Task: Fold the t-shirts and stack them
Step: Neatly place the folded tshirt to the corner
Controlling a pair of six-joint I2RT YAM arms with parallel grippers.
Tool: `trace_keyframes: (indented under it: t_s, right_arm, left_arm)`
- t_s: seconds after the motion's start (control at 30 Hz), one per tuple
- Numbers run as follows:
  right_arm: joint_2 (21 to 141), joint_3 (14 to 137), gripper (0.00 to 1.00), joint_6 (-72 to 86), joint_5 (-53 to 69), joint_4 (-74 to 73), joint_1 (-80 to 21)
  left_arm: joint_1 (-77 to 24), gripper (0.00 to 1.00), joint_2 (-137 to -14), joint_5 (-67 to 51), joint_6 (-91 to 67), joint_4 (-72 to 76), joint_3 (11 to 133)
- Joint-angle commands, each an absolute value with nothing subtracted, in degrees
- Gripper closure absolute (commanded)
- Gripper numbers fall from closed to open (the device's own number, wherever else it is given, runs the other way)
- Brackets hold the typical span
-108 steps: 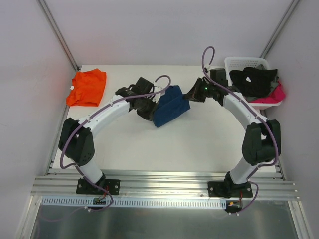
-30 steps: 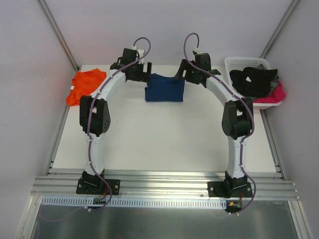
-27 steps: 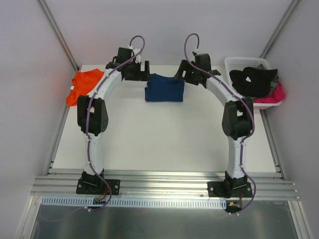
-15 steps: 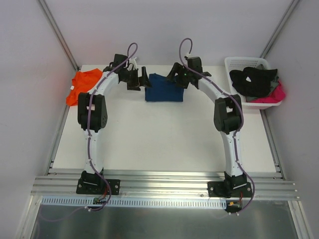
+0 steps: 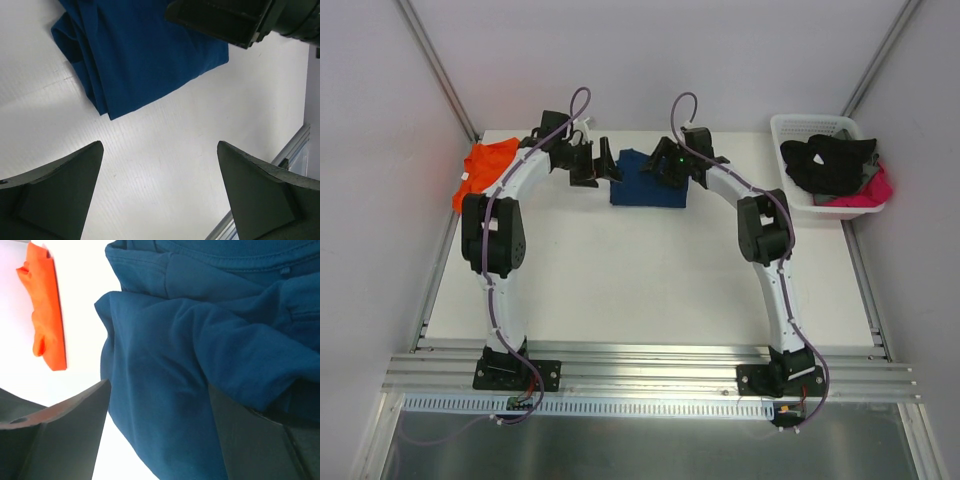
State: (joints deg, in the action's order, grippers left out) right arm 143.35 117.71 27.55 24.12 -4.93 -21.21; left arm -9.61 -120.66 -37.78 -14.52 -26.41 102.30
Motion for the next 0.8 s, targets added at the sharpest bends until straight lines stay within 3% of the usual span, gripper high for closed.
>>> trace_keyframes:
  t_s: [0.0, 0.3, 0.77]
  right_arm:
    - [138.89, 109.28, 0.16, 30.06, 26.98, -7.74, -21.97]
    - [133.33, 105.12, 0.16, 29.01, 27.6, -8.0, -22.06]
    - [129.55, 100.28, 0.16, 26.54, 25.93, -9.67, -22.59]
  left_arm:
    - [-8.35, 0.01, -116.71, -37.26, -13.97, -26.45, 101.43]
    - [-7.38, 0.01, -128.84, -40.77, -16.78, -25.05, 107.4]
    - [-7.64, 0.03, -137.89, -52.11, -31.63, -13.45, 105.03]
